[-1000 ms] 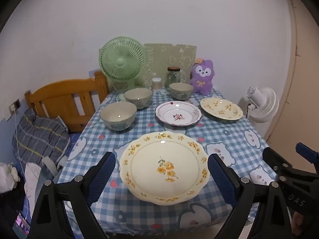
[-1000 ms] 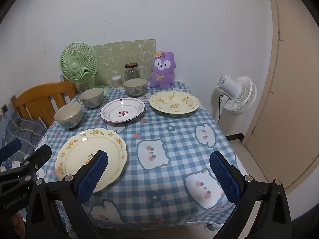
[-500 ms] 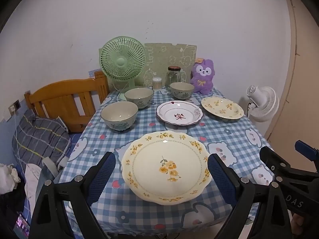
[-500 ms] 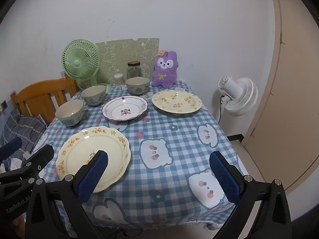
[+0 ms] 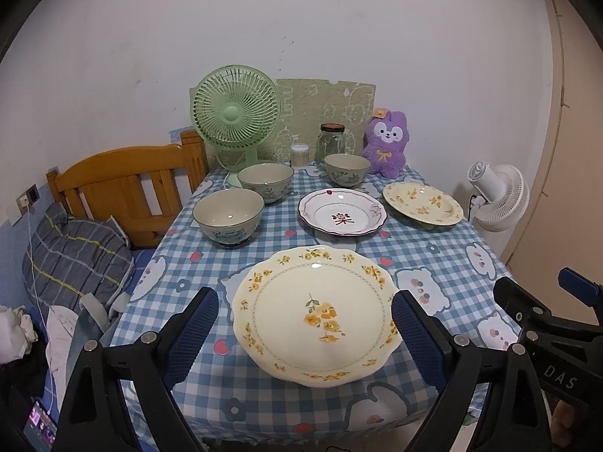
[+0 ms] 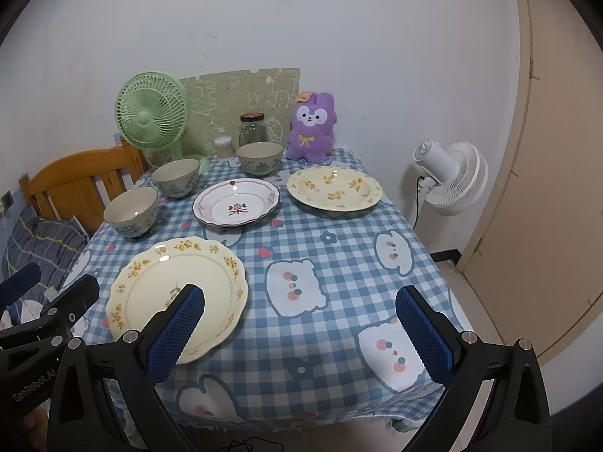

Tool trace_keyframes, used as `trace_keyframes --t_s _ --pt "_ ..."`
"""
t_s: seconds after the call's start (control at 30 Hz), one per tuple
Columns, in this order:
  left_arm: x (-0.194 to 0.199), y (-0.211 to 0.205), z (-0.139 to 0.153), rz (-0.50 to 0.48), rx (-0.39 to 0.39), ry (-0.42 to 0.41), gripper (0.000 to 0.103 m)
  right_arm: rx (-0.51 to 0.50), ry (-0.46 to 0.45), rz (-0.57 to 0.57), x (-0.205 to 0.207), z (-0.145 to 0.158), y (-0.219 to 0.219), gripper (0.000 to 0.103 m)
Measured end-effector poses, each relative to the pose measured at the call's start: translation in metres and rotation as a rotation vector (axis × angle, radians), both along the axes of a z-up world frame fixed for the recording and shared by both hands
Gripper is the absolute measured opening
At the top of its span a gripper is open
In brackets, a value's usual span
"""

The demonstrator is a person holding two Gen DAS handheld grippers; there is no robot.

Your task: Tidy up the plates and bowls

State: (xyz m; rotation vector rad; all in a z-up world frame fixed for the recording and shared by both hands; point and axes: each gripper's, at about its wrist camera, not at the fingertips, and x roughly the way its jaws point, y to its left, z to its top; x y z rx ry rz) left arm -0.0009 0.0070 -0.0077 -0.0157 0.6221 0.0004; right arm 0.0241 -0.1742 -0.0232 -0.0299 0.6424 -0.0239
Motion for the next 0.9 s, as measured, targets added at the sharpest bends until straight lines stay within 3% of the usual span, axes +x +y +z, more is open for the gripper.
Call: trace_keyframes --t_s 0.9 --pt "0.000 -0.002 0.004 -0.007 0.002 -0.028 0.093 -0.011 -0.036 0.010 -0.002 0.011 0.006 0.102"
